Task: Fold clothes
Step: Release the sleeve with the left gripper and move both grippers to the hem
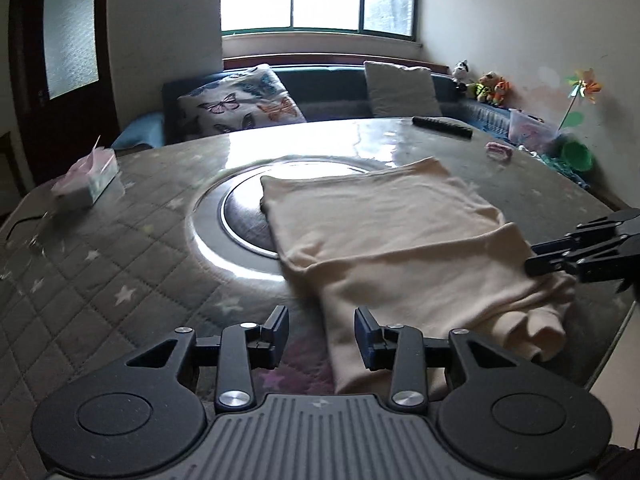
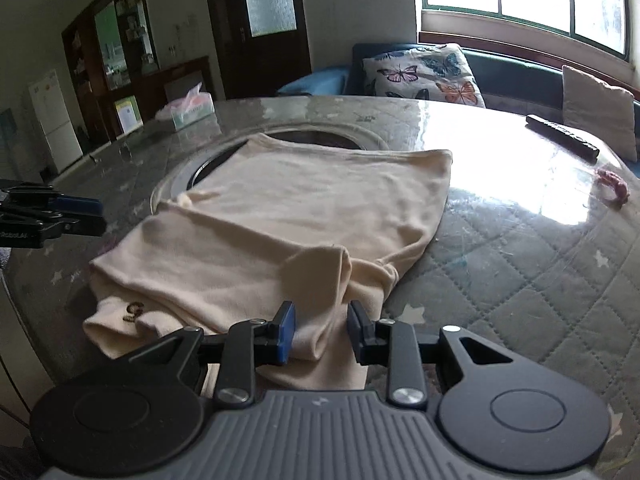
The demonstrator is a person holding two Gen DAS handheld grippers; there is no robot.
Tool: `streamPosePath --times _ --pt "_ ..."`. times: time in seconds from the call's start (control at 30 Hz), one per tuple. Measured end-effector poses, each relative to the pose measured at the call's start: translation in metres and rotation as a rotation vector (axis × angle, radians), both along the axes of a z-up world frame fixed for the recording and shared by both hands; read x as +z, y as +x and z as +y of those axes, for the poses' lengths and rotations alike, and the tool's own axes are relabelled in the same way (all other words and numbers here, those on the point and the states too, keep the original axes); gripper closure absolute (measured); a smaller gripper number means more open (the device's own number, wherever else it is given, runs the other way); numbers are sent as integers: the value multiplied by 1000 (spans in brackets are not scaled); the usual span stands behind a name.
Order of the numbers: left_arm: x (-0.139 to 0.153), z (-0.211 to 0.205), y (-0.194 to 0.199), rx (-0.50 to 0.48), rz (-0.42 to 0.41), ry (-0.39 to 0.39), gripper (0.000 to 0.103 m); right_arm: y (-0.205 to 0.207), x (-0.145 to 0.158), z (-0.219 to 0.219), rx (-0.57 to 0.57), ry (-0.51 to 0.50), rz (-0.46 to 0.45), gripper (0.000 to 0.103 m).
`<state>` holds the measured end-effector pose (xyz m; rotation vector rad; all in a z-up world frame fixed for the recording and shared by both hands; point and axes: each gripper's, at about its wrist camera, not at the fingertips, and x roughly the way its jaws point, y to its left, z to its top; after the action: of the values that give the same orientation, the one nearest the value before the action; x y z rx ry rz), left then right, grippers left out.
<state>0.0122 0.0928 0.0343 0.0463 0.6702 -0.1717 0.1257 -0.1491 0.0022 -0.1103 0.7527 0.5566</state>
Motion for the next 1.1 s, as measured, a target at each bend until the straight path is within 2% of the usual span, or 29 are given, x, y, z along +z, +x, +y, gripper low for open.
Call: streamPosePath --times 0.13,0.17,0.3,0.4,0.5,0.6,0.73,0.9,1.1 --pt "0 -3 4 -20 -22 -7 66 -4 4 4 -2 -15 -15 98" --pt "1 -5 4 -31 -29 -12 66 -5 8 5 -6 -23 -29 99" --pt "1 -13 11 -80 -46 -15 67 -12 22 3 -20 -21 -53 99" --pt "-4 -18 21 -99 -32 -3 69 -11 15 4 -16 -47 -18 97" --pt "-3 -21 27 -117 -30 -1 69 -8 9 2 -31 -56 -10 91" --pt "2 -26 33 -137 -43 4 70 -9 25 -1 -34 -45 -66 90" --pt "-1 -35 45 -163 -36 -6 76 -3 34 5 -14 -13 -105 90" --pt "-14 -41 59 -170 -1 8 85 12 16 24 25 -24 -80 90" --pt "-25 -29 65 -147 30 -10 85 25 -5 19 -11 -16 -35 93"
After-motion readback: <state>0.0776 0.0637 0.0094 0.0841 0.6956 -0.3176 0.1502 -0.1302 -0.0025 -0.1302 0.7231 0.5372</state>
